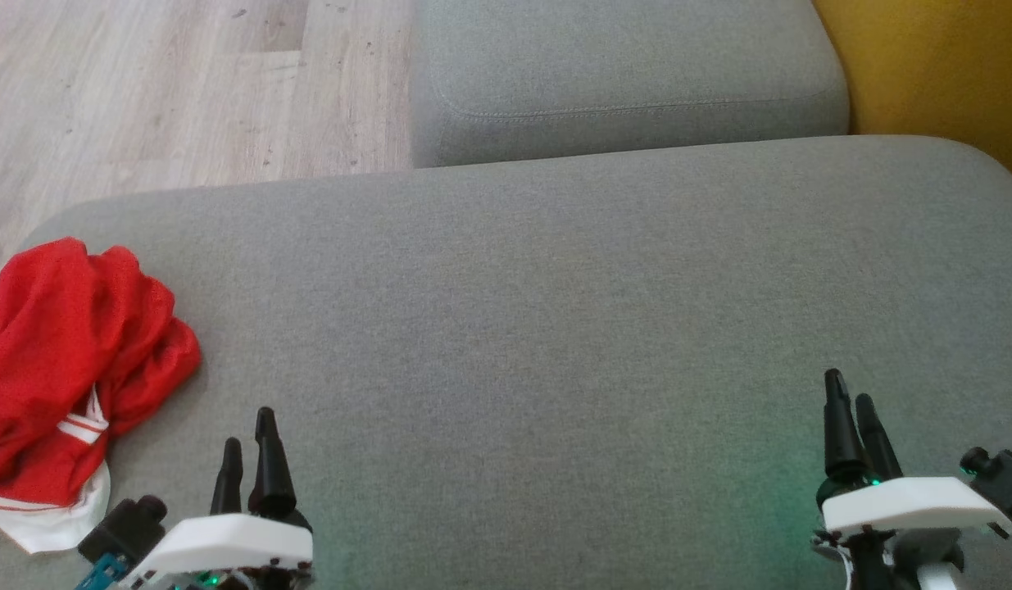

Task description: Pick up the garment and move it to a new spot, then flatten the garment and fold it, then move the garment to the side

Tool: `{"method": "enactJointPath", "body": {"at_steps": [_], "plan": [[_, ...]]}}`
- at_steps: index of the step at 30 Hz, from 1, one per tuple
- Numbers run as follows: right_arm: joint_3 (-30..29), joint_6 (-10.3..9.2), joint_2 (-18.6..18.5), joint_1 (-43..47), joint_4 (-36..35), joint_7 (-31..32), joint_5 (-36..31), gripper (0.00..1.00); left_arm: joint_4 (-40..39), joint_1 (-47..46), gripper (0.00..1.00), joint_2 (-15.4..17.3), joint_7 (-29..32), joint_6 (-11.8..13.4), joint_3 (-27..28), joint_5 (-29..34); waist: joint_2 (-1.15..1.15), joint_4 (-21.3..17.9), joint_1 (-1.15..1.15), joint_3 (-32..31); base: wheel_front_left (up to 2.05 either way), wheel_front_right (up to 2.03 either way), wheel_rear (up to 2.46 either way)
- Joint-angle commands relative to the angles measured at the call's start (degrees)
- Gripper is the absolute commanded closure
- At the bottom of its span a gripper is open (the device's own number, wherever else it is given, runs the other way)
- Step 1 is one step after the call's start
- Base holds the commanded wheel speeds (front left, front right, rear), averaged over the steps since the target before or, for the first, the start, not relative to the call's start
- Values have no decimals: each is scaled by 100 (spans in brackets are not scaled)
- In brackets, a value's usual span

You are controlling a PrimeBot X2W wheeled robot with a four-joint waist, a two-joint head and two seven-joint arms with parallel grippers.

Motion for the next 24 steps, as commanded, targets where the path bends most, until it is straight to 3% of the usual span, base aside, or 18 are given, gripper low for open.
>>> {"method": "enactJointPath", "body": {"at_steps": [1,24], "plan": [[112,22,-27,-177,-240,-96,-222,0,-227,-255,0,27,-98,36,16,218,0,0,0,-6,0,0,0],[420,30,-34,-53,-452,-467,-1869,0,-364,-205,0,35,-471,233,-265,1732,0,55,0,-177,0,0,0]]}}
